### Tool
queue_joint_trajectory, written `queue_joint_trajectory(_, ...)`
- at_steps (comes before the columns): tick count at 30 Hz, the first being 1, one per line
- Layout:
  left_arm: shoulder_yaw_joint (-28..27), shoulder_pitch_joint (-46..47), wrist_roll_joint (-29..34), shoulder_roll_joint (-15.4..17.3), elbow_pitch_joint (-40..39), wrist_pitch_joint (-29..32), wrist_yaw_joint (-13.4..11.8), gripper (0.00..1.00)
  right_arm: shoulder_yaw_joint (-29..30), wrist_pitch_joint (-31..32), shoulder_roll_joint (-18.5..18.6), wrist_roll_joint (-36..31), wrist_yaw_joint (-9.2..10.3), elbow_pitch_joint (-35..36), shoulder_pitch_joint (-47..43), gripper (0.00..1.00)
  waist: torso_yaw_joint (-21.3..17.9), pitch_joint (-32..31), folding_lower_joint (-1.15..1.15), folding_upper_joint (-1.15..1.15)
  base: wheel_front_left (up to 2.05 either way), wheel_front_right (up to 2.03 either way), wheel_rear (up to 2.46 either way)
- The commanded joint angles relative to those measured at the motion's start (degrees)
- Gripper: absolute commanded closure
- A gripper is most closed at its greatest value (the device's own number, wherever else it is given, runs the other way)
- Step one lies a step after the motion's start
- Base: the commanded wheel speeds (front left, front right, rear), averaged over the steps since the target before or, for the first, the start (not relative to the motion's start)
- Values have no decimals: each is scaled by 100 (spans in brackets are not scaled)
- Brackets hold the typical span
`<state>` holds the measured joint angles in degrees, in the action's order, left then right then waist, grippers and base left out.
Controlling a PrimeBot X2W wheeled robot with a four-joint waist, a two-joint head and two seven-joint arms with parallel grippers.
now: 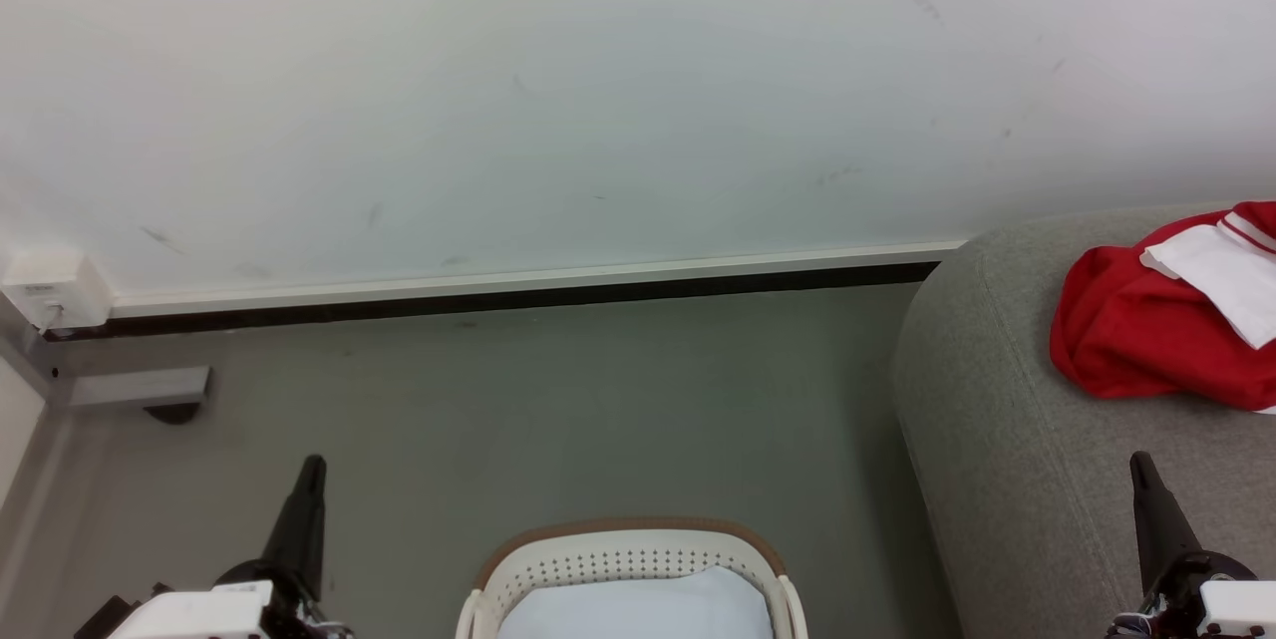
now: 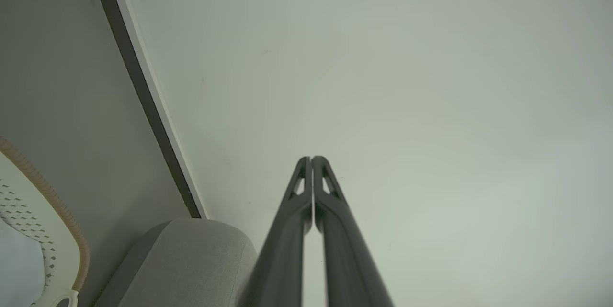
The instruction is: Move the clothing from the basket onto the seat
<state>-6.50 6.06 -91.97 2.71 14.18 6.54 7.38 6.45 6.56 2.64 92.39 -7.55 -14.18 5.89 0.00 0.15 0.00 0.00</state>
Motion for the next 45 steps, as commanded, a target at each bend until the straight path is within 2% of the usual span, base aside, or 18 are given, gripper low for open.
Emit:
queue_joint_trajectory(1, -13, 51, -78, 31, -20, 23, 23, 100, 23, 18, 44, 4, 12, 30, 75, 100, 0, 0, 0, 0, 0, 0, 0)
queue_joint_trajectory(45, -12, 50, -79, 31, -20, 22, 23, 100, 23, 17, 45, 4, 12, 30, 75, 100, 0, 0, 0, 0, 0, 0, 0)
